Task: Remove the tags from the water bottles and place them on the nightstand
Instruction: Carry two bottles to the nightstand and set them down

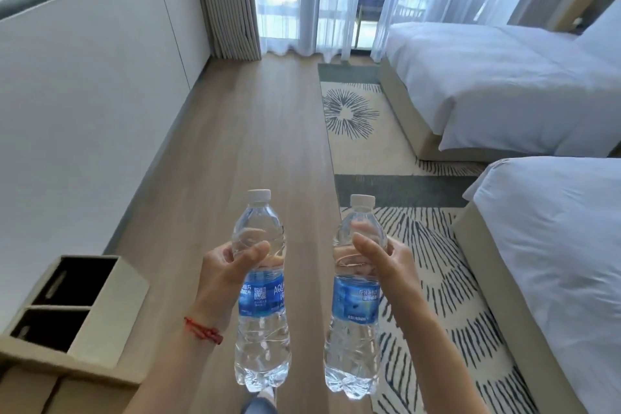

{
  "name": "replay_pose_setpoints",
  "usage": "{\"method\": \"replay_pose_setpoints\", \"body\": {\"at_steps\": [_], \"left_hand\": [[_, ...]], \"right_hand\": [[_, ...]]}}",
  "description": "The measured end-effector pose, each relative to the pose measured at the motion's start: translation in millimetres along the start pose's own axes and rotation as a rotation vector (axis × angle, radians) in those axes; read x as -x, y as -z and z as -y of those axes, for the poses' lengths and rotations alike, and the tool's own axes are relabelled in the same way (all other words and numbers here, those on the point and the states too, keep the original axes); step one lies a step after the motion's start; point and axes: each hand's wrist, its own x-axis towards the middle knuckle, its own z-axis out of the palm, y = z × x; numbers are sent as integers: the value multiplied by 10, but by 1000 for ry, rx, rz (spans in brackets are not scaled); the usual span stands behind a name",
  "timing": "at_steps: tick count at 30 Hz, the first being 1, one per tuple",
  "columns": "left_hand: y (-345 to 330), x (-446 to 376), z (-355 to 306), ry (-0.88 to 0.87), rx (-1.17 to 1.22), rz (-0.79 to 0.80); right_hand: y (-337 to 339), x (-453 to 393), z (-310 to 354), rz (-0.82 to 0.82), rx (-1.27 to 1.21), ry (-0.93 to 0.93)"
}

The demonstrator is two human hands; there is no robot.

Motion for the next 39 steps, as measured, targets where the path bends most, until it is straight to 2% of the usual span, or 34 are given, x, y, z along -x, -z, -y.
{"method": "replay_pose_setpoints", "body": {"at_steps": [9,18,24,30,39], "left_hand": [[-83,-2196,-432,5,-78,102],[-481,-3840,-509,22,-103,150],[-961,-5011,-553,21,-103,153],[-1587,-6150,-776,-3,-146,195],[-2532,-7514,-854,-19,-199,375]], "right_hand": [[-361,-1938,322,-109,-43,-20],[-286,-3566,347,-166,5,-39],[-26,-4767,407,-145,-30,-26],[333,-5915,657,-191,-57,-10],[956,-6994,759,-328,-81,-24]]}}
